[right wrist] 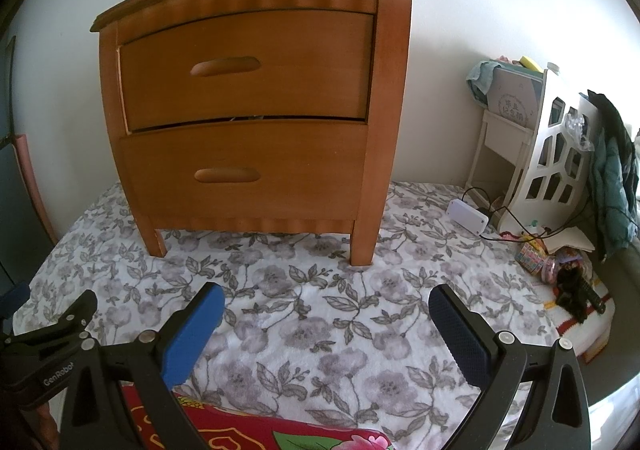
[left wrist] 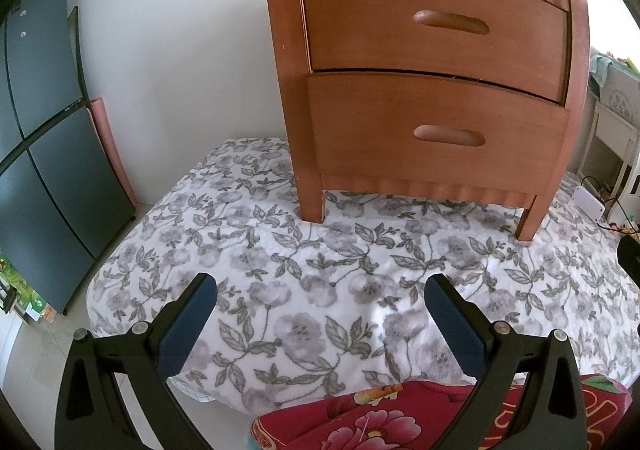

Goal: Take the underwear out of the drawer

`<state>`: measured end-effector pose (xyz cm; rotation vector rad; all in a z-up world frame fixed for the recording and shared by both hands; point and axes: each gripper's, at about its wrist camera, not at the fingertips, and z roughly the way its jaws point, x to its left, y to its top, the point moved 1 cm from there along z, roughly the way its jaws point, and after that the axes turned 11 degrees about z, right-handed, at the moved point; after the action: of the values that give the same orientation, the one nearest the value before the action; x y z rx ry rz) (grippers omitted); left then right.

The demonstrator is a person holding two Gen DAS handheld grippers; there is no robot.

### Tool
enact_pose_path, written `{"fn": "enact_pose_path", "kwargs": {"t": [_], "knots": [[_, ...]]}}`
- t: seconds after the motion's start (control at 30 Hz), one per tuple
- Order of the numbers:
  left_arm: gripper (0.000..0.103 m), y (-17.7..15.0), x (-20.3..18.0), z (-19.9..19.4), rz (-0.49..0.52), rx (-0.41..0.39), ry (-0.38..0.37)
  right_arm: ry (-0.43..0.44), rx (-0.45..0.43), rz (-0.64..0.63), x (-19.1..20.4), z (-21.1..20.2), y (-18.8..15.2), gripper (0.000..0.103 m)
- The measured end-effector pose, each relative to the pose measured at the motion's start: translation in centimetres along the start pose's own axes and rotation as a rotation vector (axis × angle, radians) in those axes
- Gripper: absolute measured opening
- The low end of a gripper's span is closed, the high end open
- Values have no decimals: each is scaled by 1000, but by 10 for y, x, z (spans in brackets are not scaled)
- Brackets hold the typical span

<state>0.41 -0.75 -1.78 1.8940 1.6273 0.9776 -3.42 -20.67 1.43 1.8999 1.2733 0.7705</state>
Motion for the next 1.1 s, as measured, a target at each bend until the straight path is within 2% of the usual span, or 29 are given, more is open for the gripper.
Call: {"fn": "enact_pose_path", "kwargs": {"t": [0.33,0.8,1.1], "knots": [[103,-1,6,-2,4,-9,5,-1,-3,0,-1,0,0,103],[103,4,-9,-13,59,-46,22,1,3,0,-1,-1,1,103],[103,11,-6,-12,50,-38,-31,33,8,-7,3,-4,2,103]]}}
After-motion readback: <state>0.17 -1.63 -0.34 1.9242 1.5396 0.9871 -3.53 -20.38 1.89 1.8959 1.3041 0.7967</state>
